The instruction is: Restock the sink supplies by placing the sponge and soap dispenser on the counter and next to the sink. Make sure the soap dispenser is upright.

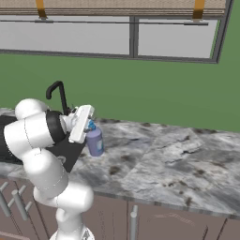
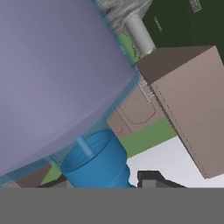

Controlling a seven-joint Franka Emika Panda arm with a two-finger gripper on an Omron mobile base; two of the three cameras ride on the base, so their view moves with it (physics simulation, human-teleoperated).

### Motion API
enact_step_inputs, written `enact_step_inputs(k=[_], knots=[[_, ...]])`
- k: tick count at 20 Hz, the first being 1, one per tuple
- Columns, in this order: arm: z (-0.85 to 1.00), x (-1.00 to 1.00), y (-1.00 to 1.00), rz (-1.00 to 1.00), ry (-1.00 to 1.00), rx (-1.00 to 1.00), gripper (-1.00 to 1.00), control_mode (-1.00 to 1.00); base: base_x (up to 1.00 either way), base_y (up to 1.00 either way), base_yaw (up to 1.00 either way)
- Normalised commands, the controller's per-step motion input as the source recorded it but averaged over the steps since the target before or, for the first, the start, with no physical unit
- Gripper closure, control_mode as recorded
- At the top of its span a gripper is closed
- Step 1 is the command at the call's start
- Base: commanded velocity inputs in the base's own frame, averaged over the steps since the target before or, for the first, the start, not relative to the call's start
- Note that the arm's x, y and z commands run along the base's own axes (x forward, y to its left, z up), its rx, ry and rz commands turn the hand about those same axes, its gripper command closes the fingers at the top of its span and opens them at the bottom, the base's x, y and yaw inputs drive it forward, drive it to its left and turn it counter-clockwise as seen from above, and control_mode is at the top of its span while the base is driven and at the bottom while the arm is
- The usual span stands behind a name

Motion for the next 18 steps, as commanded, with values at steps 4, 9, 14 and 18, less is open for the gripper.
enact_step_inputs(k=[4, 9, 14, 18], knots=[[-0.2, 0.16, 0.11, 0.06, 0.0, 0.02, 1.0, -1.0, 0.0, 0.0, 0.0], [-0.1, 0.2, 0.0, 0.07, 0.03, 0.02, 1.0, -1.0, 0.0, 0.0, 0.0], [-0.2, 0.23, 0.0, 0.06, 0.03, 0.0, 1.0, -1.0, 0.0, 0.0, 0.0], [-0.27, 0.15, 0.0, 0.05, 0.01, 0.0, 1.0, -1.0, 0.0, 0.0, 0.0]])
